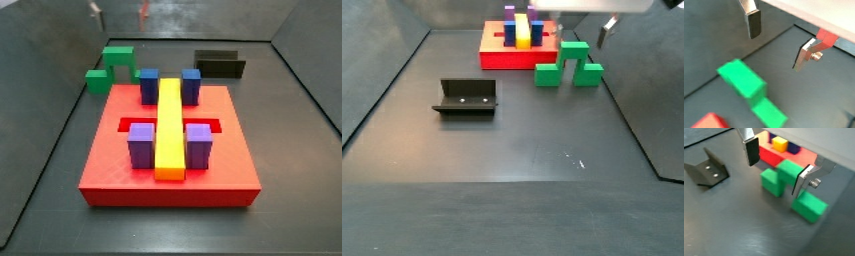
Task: Pick up the green object. Move up. Move to above the board. Insert the green object.
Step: Pick up the green object.
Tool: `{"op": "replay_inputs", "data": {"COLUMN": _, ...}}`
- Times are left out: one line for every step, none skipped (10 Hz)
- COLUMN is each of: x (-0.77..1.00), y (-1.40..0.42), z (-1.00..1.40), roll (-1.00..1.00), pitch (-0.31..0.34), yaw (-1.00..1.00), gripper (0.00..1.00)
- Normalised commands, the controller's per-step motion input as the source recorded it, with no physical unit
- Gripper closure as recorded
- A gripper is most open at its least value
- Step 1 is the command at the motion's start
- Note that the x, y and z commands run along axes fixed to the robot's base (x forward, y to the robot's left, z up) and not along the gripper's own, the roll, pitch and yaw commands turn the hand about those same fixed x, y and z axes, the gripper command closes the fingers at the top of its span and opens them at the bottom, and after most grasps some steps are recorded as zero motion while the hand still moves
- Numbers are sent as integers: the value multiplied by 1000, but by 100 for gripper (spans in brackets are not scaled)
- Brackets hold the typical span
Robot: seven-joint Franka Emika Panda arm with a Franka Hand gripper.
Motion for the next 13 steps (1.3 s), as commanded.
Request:
{"op": "replay_inputs", "data": {"x": -669, "y": -554, "z": 109, "roll": 273, "pitch": -199, "yaw": 3, "gripper": 0}}
{"op": "replay_inputs", "data": {"x": -429, "y": -451, "z": 23, "roll": 201, "pitch": -171, "yaw": 0, "gripper": 0}}
{"op": "replay_inputs", "data": {"x": -194, "y": -363, "z": 0, "roll": 116, "pitch": -130, "yaw": 0, "gripper": 0}}
{"op": "replay_inputs", "data": {"x": 0, "y": -406, "z": -11, "roll": 80, "pitch": -71, "yaw": 0, "gripper": 0}}
{"op": "replay_inputs", "data": {"x": 409, "y": -346, "z": -20, "roll": 76, "pitch": 0, "yaw": 0, "gripper": 0}}
{"op": "replay_inputs", "data": {"x": 391, "y": -249, "z": -103, "roll": 67, "pitch": -4, "yaw": 0, "gripper": 0}}
{"op": "replay_inputs", "data": {"x": 194, "y": -134, "z": -109, "roll": 10, "pitch": -21, "yaw": 6, "gripper": 0}}
{"op": "replay_inputs", "data": {"x": 0, "y": -66, "z": -126, "roll": 0, "pitch": -27, "yaw": 0, "gripper": 0}}
{"op": "replay_inputs", "data": {"x": 0, "y": 0, "z": -246, "roll": -16, "pitch": -77, "yaw": 29, "gripper": 0}}
{"op": "replay_inputs", "data": {"x": 0, "y": 0, "z": -229, "roll": -71, "pitch": -113, "yaw": 83, "gripper": 0}}
{"op": "replay_inputs", "data": {"x": 0, "y": 0, "z": -166, "roll": -81, "pitch": -100, "yaw": 89, "gripper": 0}}
{"op": "replay_inputs", "data": {"x": 0, "y": 0, "z": -177, "roll": -127, "pitch": -123, "yaw": 120, "gripper": 0}}
{"op": "replay_inputs", "data": {"x": 137, "y": 0, "z": -86, "roll": -194, "pitch": -133, "yaw": 191, "gripper": 0}}
